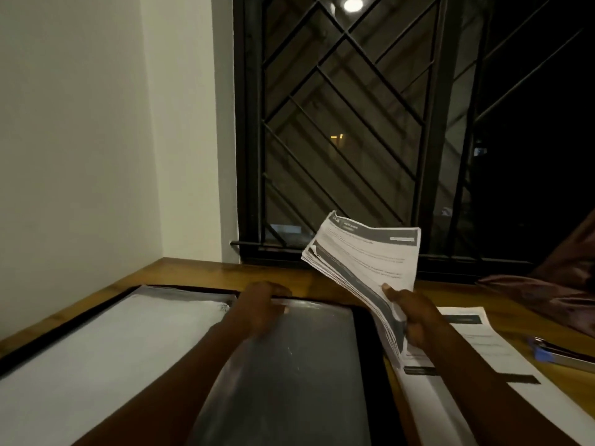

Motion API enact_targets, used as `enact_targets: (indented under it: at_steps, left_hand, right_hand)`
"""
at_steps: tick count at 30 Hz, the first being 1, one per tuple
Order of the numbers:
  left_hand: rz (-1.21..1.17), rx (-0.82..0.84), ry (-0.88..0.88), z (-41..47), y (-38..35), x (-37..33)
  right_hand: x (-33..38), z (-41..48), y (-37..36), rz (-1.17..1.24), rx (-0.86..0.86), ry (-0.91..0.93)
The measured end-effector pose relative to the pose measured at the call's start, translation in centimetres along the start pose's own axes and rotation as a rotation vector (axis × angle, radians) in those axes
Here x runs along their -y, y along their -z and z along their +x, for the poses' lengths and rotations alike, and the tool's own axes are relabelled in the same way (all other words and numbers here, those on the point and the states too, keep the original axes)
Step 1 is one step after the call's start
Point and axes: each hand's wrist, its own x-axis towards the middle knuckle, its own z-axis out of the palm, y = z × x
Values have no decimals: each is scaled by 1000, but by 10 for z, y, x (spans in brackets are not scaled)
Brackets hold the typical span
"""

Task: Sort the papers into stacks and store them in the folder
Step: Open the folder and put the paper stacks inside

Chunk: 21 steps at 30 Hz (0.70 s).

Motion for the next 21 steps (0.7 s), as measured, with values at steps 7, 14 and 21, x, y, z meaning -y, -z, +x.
enact_targets:
  at_steps: [7,14,21]
  left_hand:
    - [-8,-98,27,22,-27,11]
    - [-41,-212,-48,22,-29,14]
    - [10,-320,-138,23,-31,22]
  right_hand:
    - [-20,4,7,211,53,4]
    - [-17,-1,9,324,119,-23]
    - [-17,-8,8,280,122,-20]
